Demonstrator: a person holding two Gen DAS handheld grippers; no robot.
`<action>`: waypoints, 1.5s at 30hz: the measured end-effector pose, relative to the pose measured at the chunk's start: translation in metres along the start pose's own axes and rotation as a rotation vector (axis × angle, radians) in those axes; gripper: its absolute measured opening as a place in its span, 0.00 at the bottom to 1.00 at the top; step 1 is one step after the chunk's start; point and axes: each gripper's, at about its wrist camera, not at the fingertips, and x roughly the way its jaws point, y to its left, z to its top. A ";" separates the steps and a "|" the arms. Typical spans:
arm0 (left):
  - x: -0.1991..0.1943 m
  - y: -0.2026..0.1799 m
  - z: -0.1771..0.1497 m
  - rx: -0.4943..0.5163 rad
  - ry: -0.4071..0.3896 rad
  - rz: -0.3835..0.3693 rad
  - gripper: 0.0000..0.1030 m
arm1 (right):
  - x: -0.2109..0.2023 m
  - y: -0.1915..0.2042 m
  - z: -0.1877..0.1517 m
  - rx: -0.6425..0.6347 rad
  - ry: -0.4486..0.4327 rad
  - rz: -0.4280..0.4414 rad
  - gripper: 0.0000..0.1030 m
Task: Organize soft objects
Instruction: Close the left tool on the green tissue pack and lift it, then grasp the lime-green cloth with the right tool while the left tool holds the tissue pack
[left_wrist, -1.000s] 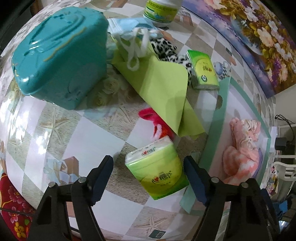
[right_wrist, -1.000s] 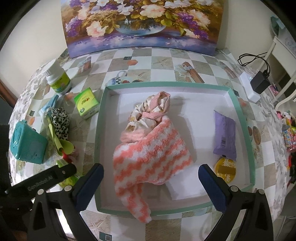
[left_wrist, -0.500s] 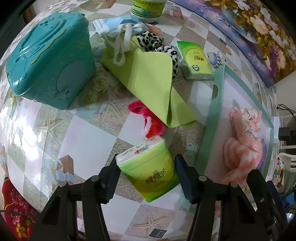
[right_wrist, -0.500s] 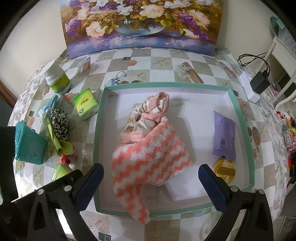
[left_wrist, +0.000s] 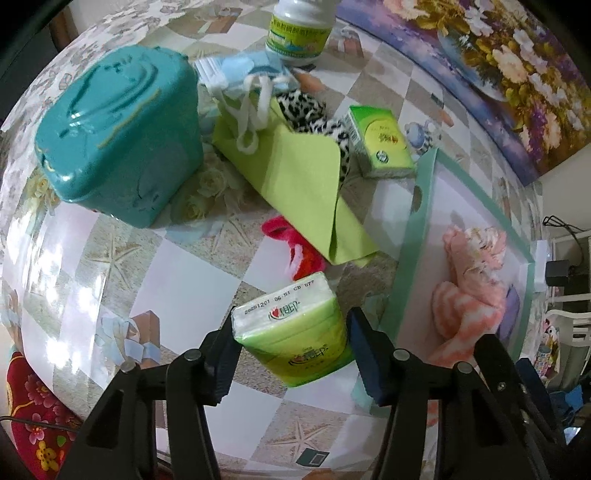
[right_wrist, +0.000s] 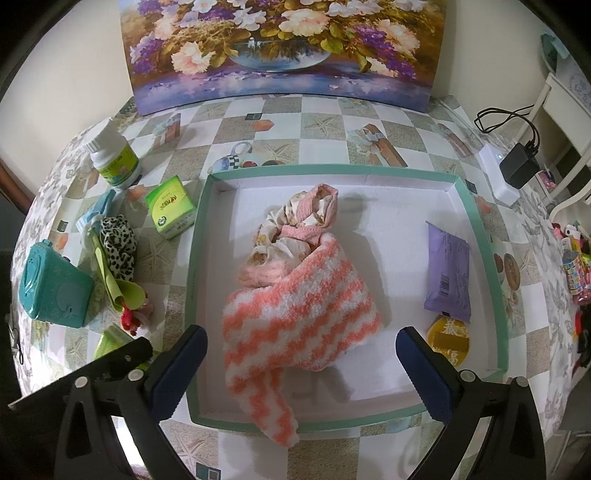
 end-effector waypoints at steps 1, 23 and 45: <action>-0.001 0.001 0.001 -0.002 -0.005 -0.003 0.56 | 0.000 0.000 0.000 -0.001 -0.003 0.000 1.00; -0.067 0.011 0.014 0.011 -0.170 -0.096 0.56 | -0.042 0.003 0.015 0.033 -0.219 0.087 1.00; -0.113 0.067 0.091 -0.111 -0.322 -0.118 0.56 | -0.052 0.073 0.045 -0.157 -0.278 0.135 1.00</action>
